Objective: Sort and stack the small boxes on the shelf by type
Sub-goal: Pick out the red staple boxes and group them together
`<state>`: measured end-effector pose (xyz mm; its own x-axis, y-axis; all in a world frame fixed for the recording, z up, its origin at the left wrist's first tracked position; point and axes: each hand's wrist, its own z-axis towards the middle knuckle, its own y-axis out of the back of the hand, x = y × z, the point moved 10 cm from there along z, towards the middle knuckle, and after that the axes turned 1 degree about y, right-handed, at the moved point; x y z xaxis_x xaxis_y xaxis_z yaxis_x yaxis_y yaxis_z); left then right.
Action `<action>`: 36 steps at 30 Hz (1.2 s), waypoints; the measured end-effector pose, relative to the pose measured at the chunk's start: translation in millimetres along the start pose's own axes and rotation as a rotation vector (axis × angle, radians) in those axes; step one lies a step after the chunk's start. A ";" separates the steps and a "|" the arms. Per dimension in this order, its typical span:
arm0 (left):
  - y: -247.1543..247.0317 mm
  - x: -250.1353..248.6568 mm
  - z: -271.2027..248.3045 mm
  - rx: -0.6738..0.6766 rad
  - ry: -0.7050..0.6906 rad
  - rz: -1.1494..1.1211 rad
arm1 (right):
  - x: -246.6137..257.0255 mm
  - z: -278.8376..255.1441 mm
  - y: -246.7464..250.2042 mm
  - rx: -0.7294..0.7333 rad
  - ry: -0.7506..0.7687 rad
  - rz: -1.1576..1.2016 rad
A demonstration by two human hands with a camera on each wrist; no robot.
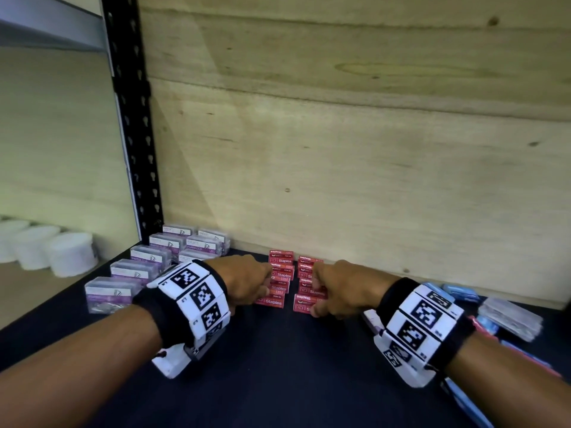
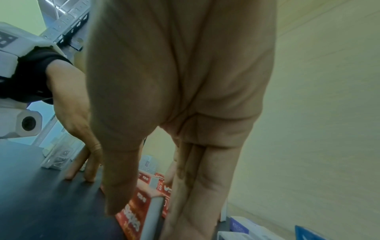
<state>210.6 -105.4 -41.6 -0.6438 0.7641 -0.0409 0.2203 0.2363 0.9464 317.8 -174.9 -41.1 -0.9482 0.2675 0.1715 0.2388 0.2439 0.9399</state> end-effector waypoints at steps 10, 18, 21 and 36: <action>37.7 -6.1 -21.1 -0.073 0.024 0.051 | -37.8 -23.0 19.3 0.096 0.008 0.124; 53.6 -123.5 -3.6 -0.095 -0.274 0.145 | -153.3 -85.0 38.0 0.063 -0.232 0.062; 46.0 -170.7 4.9 -0.085 -0.377 0.157 | -193.2 -107.1 33.5 0.049 -0.304 0.017; -4.7 -270.7 40.6 0.149 -0.556 0.140 | -248.3 -110.6 9.0 0.035 -0.340 0.097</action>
<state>413.6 -289.0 -48.0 -0.1293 0.9844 -0.1190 0.4022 0.1617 0.9012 532.3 -342.3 -42.6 -0.7983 0.5843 0.1457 0.3368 0.2326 0.9124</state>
